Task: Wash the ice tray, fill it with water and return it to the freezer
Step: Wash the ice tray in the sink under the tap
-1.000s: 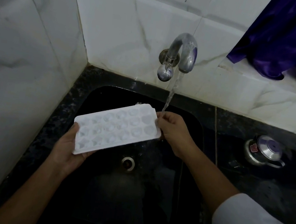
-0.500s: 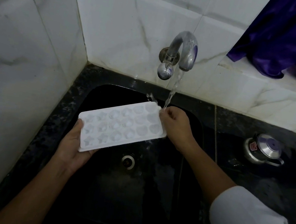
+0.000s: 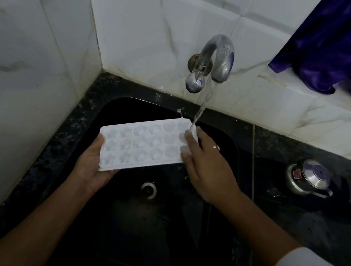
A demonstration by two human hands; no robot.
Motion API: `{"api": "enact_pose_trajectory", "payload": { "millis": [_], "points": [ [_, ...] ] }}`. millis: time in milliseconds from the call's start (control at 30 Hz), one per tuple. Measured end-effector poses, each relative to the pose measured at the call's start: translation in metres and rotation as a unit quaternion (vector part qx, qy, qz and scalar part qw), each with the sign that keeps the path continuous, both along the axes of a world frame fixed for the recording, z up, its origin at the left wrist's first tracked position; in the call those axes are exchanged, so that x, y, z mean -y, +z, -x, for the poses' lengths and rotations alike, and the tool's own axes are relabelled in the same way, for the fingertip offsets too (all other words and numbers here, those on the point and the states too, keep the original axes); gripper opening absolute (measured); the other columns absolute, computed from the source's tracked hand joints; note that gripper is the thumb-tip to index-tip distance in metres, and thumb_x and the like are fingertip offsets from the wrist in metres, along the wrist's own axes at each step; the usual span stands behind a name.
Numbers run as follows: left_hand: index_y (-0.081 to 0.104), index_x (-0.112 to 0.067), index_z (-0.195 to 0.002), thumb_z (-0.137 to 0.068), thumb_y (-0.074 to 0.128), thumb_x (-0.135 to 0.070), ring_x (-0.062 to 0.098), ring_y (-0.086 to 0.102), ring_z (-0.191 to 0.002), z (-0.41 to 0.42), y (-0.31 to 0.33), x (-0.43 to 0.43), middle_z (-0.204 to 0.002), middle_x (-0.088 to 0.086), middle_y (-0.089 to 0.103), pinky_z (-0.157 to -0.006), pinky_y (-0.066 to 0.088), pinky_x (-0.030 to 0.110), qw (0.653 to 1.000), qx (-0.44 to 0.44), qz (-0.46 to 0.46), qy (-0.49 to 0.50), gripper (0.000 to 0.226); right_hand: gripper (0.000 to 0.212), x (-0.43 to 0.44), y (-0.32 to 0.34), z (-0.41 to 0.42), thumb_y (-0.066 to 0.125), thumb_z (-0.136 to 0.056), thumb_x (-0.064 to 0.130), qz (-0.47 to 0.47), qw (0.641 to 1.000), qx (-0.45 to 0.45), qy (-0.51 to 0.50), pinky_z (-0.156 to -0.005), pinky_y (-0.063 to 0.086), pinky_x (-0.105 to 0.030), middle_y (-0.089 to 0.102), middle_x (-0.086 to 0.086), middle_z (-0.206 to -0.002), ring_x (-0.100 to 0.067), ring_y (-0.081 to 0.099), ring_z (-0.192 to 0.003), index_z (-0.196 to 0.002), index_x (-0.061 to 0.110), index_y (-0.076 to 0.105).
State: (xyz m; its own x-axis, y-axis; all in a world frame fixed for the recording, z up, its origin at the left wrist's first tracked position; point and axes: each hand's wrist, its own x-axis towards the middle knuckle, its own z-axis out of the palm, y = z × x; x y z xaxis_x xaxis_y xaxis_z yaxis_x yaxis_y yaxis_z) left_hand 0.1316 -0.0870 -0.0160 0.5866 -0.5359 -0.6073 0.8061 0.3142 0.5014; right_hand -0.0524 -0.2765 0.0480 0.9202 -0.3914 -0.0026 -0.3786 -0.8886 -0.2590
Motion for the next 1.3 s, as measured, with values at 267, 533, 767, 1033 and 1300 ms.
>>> {"api": "enact_pose_trajectory", "payload": {
  "millis": [267, 533, 767, 1033, 1300],
  "points": [
    [0.076, -0.009, -0.125, -0.110, 0.044, -0.044, 0.031, 0.076, -0.108, 0.005, 0.001, 0.018, -0.126, 0.018, 0.075, -0.081, 0.066, 0.049, 0.998, -0.002, 0.007, -0.057, 0.049, 0.085, 0.025, 0.015, 0.015, 0.012, -0.103, 0.068, 0.144, 0.982, -0.093, 0.076, -0.128, 0.011, -0.052, 0.022, -0.011, -0.171, -0.027, 0.012, -0.159, -0.163, 0.009, 0.026],
    [0.062, -0.009, -0.140, -0.109, 0.044, -0.047, 0.034, 0.073, -0.114, -0.015, 0.015, 0.032, -0.135, 0.019, 0.070, -0.072, 0.066, 0.049, 0.998, -0.002, -0.002, -0.063, 0.053, 0.096, 0.014, 0.022, 0.023, 0.014, -0.099, 0.079, 0.136, 0.965, -0.138, 0.177, -0.129, 0.003, -0.050, 0.010, -0.011, -0.172, -0.024, 0.001, -0.160, -0.165, 0.009, 0.013],
    [0.067, -0.010, -0.128, -0.110, 0.042, -0.045, 0.029, 0.080, -0.089, -0.006, 0.020, 0.048, -0.116, 0.015, 0.078, -0.061, 0.065, 0.044, 0.997, 0.007, -0.022, -0.072, 0.046, 0.102, 0.015, 0.029, 0.021, 0.018, -0.096, 0.082, 0.133, 0.963, -0.131, 0.194, -0.130, 0.002, -0.049, 0.007, -0.012, -0.172, -0.024, 0.000, -0.160, -0.164, 0.007, 0.014],
    [0.069, -0.009, -0.112, -0.112, 0.037, -0.044, 0.026, 0.081, -0.079, 0.008, 0.026, 0.067, -0.097, 0.014, 0.082, -0.068, 0.065, 0.044, 0.994, 0.019, -0.020, -0.105, 0.047, 0.102, 0.024, 0.032, 0.020, 0.018, -0.096, 0.083, 0.116, 0.973, -0.120, 0.160, -0.130, 0.005, -0.047, 0.007, -0.013, -0.172, -0.024, 0.001, -0.160, -0.164, 0.008, 0.015],
    [0.064, -0.006, -0.136, -0.110, 0.042, -0.048, 0.037, 0.072, -0.115, 0.011, 0.017, 0.075, -0.132, 0.021, 0.071, -0.088, 0.061, 0.053, 0.992, 0.010, -0.013, -0.123, 0.054, 0.098, 0.026, 0.032, 0.015, 0.016, -0.098, 0.079, 0.103, 0.978, -0.112, 0.140, -0.130, 0.005, -0.045, 0.007, -0.013, -0.172, -0.023, 0.001, -0.160, -0.165, 0.008, 0.012]
  ]
}}
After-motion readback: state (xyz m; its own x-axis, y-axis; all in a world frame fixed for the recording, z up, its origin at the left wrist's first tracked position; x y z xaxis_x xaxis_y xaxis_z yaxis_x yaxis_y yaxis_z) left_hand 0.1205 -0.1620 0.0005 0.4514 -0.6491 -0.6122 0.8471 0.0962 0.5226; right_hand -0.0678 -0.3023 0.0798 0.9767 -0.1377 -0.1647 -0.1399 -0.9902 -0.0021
